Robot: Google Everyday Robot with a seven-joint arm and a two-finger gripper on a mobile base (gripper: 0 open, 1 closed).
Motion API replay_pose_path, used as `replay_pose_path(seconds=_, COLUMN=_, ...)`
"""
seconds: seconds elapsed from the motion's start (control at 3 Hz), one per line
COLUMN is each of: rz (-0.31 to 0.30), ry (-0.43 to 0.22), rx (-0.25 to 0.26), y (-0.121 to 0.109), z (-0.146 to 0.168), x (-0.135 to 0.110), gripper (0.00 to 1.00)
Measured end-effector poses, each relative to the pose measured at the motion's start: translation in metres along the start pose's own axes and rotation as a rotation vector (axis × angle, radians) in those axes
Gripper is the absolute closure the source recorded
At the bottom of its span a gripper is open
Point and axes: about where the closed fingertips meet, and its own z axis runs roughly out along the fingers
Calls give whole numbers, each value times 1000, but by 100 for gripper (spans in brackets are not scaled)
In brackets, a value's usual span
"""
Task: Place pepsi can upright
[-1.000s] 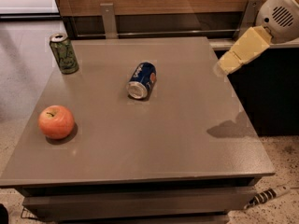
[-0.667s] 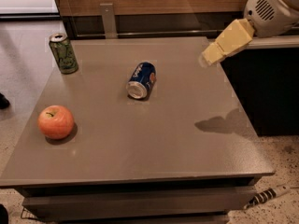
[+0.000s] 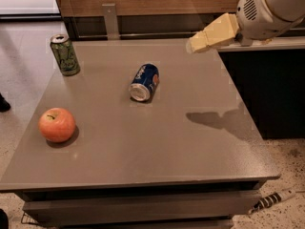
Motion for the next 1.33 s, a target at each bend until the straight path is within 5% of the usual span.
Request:
replay_pose_path(seconds=0.67, rz=45, ry=-46, rx=-8, y=0, z=5, x=-6, gripper=0)
replay_pose_path(seconds=1.33, rz=127, ry=30, rx=-32, y=13, z=25, x=-27, gripper=0)
